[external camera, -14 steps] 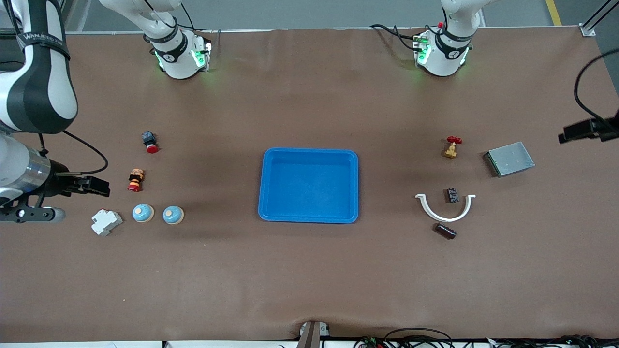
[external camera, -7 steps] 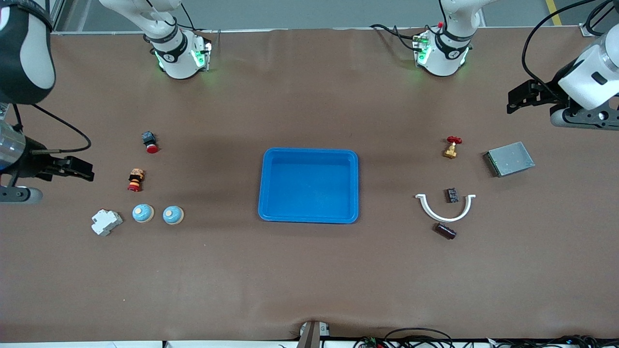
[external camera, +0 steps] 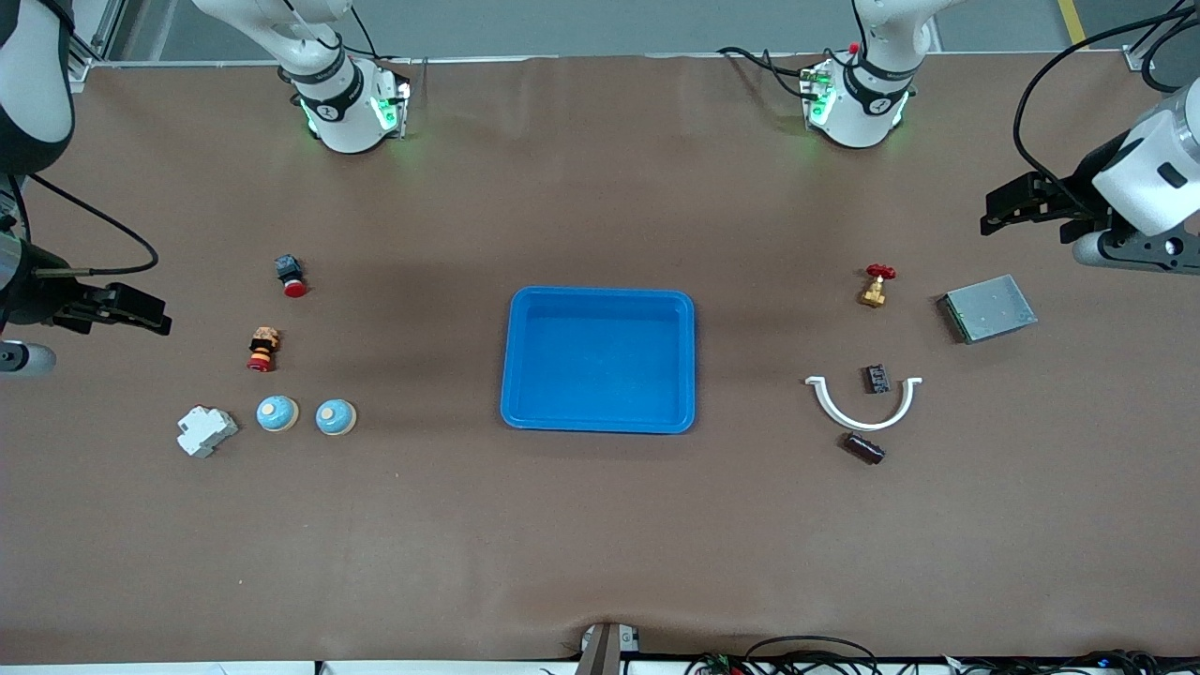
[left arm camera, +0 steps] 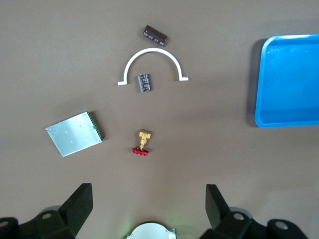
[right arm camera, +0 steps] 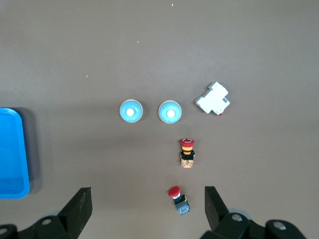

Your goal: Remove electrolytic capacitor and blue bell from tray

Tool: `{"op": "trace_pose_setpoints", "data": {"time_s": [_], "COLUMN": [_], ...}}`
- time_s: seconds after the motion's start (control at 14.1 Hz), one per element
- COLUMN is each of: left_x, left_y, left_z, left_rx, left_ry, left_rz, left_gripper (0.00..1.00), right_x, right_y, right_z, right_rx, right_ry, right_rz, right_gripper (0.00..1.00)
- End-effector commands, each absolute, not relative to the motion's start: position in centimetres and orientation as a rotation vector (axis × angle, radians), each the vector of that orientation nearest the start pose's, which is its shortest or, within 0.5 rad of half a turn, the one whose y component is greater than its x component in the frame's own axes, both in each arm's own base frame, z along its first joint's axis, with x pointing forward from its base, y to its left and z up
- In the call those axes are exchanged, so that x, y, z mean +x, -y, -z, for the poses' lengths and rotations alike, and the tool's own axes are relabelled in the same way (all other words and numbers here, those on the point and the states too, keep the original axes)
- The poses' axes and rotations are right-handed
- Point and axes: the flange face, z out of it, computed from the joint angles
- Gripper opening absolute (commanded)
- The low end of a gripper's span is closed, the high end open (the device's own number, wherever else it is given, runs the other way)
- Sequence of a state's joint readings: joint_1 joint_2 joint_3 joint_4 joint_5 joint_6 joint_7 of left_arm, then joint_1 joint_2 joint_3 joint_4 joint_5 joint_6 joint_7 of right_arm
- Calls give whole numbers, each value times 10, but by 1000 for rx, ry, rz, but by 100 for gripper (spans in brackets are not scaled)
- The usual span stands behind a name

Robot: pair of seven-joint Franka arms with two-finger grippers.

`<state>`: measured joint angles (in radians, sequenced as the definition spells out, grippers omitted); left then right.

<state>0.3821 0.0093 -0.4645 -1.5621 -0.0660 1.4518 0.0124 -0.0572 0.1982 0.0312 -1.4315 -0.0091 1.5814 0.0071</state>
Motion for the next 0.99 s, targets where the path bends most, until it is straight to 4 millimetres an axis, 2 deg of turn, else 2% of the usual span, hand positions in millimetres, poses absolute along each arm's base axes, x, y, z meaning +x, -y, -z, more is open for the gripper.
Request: {"op": "trace_pose_setpoints", "data": {"time_s": [0.0, 0.14, 0.35, 0.5, 0.64, 0.92], "left_x": [541, 541, 534, 528, 528, 532], "left_y": [56, 65, 112, 135, 134, 130], "left_z": [-625, -638, -641, -642, -642, -637], "left_rx": [-3181, -3173, -3050, -2976, -2990, -2991], "left_ry": [-184, -215, -338, -376, -314, -297], "left_rz": [-163, -113, -85, -62, -60, -72], "left_gripper": [100, 100, 100, 100, 100, 100], "right_x": [598, 597, 597, 597, 597, 596], "right_y": [32, 35, 36, 34, 38, 49], "right_z": [-584, -585, -586, -586, -587, -587], "right_rx": [-3110, -3096, -3087, -3088, -3090, -3062], "right_ry": [-89, -101, -106, -101, -120, -148], "right_rz": [-77, -76, -70, -65, -63, -62], "right_gripper": [100, 100, 100, 100, 100, 100]}}
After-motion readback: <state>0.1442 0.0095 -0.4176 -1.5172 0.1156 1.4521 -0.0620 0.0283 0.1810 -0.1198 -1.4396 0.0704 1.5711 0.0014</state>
